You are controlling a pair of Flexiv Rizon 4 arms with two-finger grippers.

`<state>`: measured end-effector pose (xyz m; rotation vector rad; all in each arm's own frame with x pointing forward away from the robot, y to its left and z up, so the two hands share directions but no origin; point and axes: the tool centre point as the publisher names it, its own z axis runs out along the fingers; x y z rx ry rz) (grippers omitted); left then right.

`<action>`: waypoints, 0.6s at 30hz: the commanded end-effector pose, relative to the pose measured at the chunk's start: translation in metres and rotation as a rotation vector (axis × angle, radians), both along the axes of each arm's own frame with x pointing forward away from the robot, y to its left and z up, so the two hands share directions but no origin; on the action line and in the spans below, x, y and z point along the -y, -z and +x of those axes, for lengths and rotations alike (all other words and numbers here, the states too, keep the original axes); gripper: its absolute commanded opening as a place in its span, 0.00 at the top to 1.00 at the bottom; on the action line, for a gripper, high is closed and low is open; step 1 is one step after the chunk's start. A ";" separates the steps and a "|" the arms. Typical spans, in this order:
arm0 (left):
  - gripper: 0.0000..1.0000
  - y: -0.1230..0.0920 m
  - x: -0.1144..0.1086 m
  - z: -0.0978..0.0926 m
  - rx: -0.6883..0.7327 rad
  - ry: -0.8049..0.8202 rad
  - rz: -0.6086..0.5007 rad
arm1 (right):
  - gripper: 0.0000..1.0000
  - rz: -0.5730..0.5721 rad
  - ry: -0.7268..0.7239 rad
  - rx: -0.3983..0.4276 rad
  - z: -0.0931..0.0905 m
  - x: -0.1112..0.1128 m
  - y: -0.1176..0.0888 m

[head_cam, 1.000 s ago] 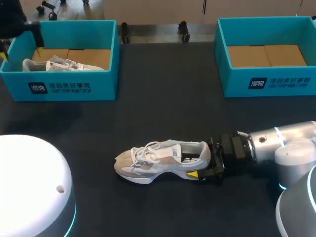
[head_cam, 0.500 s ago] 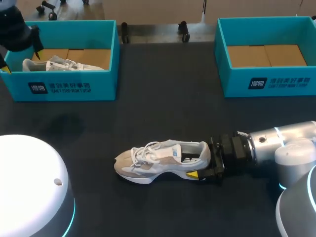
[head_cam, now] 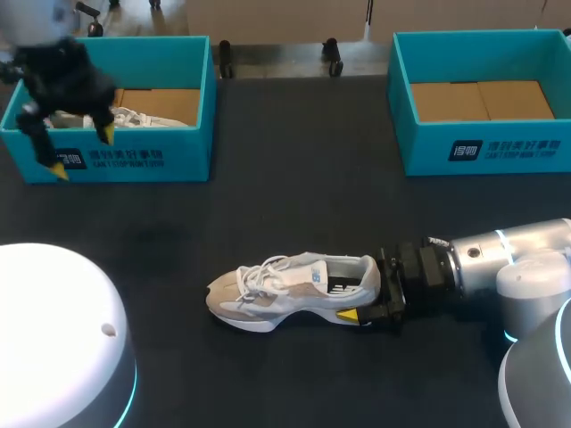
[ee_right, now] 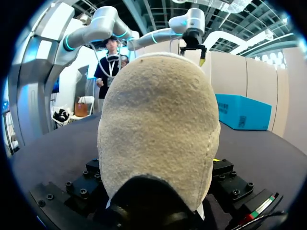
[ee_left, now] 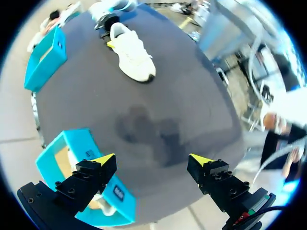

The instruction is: Take the shoe out of the shoebox, open the shoe tongue, remove and reinsert the insole, then place the shoe into the shoebox

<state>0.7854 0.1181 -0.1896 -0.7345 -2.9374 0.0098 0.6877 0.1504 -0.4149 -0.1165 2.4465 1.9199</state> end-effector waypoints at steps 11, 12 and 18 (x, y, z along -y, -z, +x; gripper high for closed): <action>0.00 0.007 0.030 -0.012 0.029 -0.535 0.316 | 1.00 -0.004 0.001 0.000 -0.001 -0.001 -0.001; 0.00 0.007 0.030 -0.012 0.029 -0.535 0.316 | 1.00 -0.004 0.001 0.000 -0.001 -0.001 -0.001; 0.00 0.006 0.037 -0.020 0.005 -0.623 0.287 | 1.00 -0.004 0.001 0.000 -0.001 -0.001 -0.001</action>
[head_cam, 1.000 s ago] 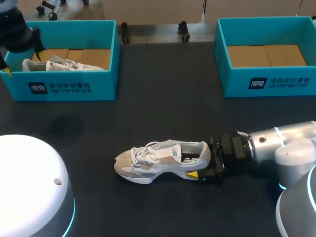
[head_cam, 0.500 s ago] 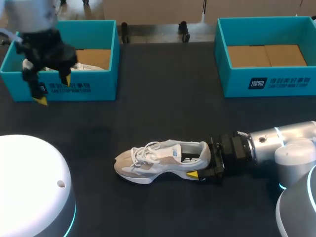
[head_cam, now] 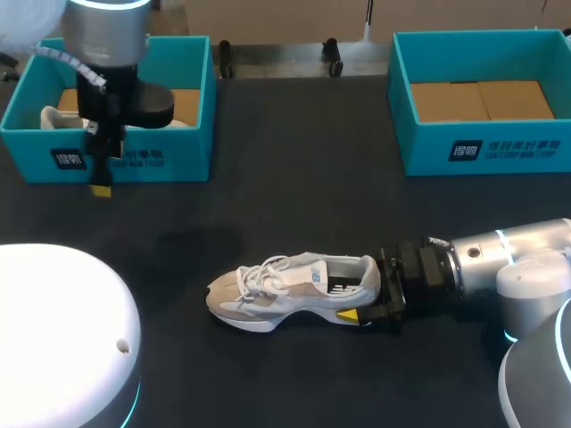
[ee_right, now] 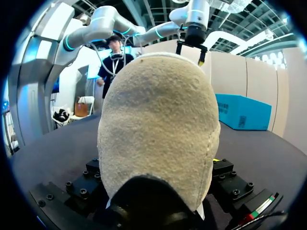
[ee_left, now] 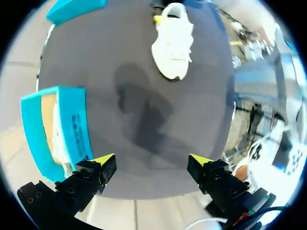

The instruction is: Take the shoe out of the shoebox, open the shoe tongue, remove and reinsert the insole, then place the shoe into the shoebox

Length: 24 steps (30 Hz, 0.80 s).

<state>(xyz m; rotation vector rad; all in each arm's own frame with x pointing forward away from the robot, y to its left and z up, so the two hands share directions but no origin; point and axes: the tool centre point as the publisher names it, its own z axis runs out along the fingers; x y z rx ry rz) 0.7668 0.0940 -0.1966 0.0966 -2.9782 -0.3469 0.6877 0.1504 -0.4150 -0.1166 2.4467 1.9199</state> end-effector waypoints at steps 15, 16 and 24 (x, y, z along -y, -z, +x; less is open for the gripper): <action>0.00 0.011 0.070 -0.058 0.055 -1.073 0.038 | 1.00 -0.004 0.001 0.001 -0.001 -0.001 -0.001; 0.00 0.011 0.070 -0.058 0.055 -1.073 0.038 | 1.00 -0.004 0.001 0.001 -0.001 -0.001 -0.001; 0.00 0.011 0.070 -0.058 0.055 -1.073 0.038 | 1.00 -0.004 0.001 0.001 -0.001 -0.001 -0.001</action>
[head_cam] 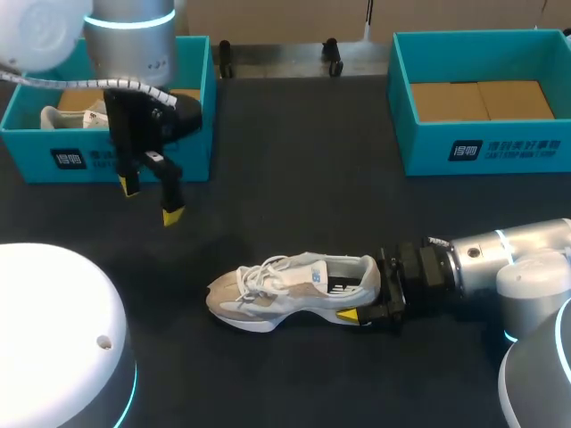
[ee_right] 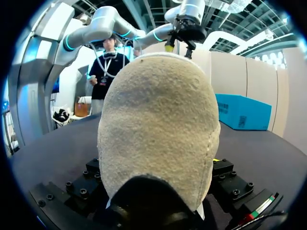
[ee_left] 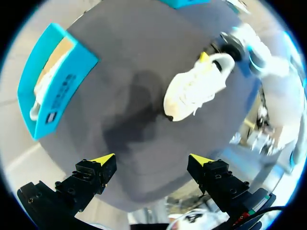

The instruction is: Take the shoe out of the shoebox, open the shoe tongue, remove and reinsert the insole, then place the shoe into the shoebox

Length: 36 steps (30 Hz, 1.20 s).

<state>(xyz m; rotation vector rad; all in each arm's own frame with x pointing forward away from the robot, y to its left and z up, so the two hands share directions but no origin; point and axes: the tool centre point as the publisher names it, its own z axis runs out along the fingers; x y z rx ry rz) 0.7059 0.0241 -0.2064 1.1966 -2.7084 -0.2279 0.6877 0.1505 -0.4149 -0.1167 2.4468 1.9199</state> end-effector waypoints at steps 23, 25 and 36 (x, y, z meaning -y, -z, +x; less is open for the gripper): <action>0.00 0.046 0.115 -0.076 0.153 -0.734 0.137 | 1.00 -0.004 0.002 0.001 -0.001 -0.001 -0.001; 0.00 0.046 0.115 -0.076 0.153 -0.734 0.137 | 1.00 -0.004 0.002 0.001 -0.001 -0.001 -0.001; 0.00 0.074 0.180 -0.060 0.113 -0.615 0.194 | 1.00 -0.004 0.002 0.001 -0.001 -0.001 -0.001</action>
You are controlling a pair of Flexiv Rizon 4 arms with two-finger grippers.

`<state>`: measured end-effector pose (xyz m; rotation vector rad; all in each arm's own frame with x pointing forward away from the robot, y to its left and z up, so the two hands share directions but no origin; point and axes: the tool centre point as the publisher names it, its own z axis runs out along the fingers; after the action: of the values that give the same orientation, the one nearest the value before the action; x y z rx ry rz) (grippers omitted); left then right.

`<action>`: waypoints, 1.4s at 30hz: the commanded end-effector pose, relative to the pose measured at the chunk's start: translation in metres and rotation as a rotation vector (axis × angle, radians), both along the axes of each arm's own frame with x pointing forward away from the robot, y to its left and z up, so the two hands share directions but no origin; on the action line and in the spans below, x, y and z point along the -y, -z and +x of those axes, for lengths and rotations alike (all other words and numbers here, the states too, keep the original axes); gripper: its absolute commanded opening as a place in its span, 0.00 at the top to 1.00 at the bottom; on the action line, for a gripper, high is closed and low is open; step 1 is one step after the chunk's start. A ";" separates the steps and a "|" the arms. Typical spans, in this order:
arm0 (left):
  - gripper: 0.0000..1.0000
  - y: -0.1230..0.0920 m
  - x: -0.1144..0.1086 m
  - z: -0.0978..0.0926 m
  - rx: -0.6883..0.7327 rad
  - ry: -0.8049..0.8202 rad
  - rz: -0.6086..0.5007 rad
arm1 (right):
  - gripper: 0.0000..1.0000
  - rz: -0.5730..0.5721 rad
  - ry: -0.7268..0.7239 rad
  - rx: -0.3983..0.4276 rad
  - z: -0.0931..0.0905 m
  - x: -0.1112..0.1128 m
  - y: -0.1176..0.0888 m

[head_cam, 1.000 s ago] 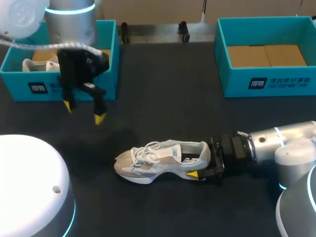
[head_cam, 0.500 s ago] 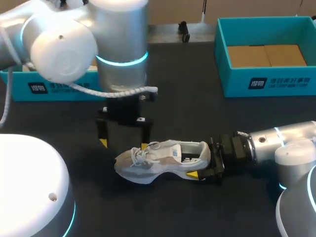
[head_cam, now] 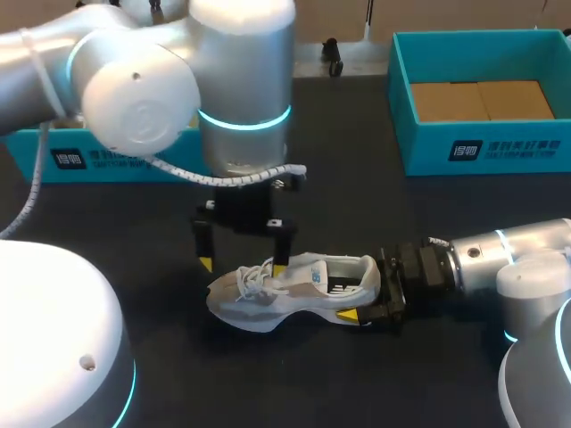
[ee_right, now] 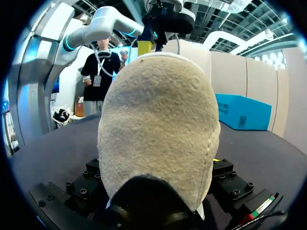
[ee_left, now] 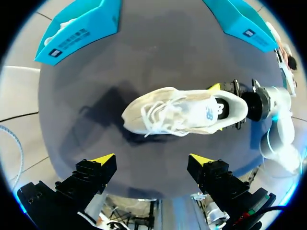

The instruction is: Take the shoe out of the shoebox, open the shoe tongue, remove and reinsert the insole, then place the shoe into the shoebox

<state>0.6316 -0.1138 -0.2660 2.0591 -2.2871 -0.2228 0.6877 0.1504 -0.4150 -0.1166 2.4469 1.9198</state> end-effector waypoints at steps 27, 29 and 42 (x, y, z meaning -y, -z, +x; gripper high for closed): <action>0.00 0.064 0.108 0.028 0.063 -0.147 0.254 | 1.00 -0.004 0.002 0.001 -0.001 -0.001 -0.001; 0.00 0.066 0.108 0.032 0.065 -0.155 0.262 | 1.00 -0.004 0.002 0.001 -0.001 -0.001 -0.001; 0.00 0.088 0.102 0.040 0.066 -0.158 0.320 | 1.00 -0.004 0.002 0.001 -0.001 -0.001 -0.001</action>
<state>0.6765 -0.2076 -0.3471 2.3332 -2.2621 -0.4997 0.6877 0.1505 -0.4149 -0.1168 2.4470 1.9199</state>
